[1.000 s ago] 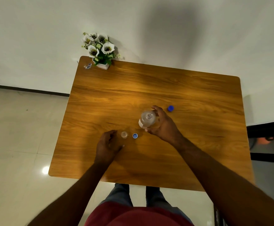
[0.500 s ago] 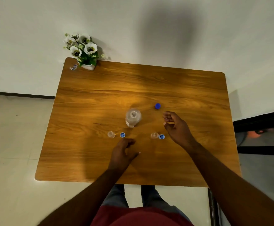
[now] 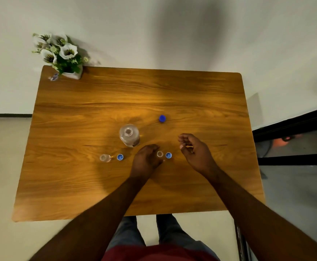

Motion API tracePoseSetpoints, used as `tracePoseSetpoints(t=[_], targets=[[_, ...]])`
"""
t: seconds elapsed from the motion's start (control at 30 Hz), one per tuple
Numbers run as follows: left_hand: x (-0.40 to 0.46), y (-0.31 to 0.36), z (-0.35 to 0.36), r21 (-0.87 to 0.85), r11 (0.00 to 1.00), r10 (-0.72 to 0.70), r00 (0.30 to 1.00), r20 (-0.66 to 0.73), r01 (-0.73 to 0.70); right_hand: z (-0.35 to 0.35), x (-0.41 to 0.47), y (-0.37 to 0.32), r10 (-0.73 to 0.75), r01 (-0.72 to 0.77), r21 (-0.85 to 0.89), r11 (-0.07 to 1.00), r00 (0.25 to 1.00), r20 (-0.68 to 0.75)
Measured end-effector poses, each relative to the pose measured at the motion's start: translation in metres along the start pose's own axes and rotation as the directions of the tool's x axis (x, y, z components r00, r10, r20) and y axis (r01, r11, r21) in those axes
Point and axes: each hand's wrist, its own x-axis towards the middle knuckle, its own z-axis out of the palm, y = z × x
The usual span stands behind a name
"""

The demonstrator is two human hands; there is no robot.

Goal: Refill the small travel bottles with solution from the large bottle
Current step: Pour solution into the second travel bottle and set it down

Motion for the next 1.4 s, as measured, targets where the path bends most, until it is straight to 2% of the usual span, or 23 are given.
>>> tracePoseSetpoints(t=[0.37,0.73,0.9,1.1,1.4], targets=[[-0.027,0.0,-0.022,-0.143,0.989,-0.038,0.998,-0.056,0.029,0.012,0.01,-0.018,-0.043,0.043,0.005,0.999,0.999,0.033],[-0.084,-0.038,-0.067,-0.175,0.979,-0.132,0.981,-0.14,0.107,0.101,0.038,-0.069,-0.098,0.09,0.047,0.995,0.969,0.227],[-0.087,-0.049,-0.074,-0.212,0.968,-0.164,0.977,-0.135,0.133,0.127,0.049,-0.077,-0.112,0.087,0.161,0.983,0.982,0.152],[-0.078,-0.048,-0.074,-0.206,0.973,-0.134,0.98,-0.145,0.103,0.131,0.053,-0.074,-0.13,0.118,0.145,0.982,0.989,0.076],[-0.069,-0.024,-0.077,-0.134,0.991,-0.016,0.99,-0.142,-0.004,0.078,0.037,-0.083,-0.173,0.175,0.099,0.98,0.985,-0.028]])
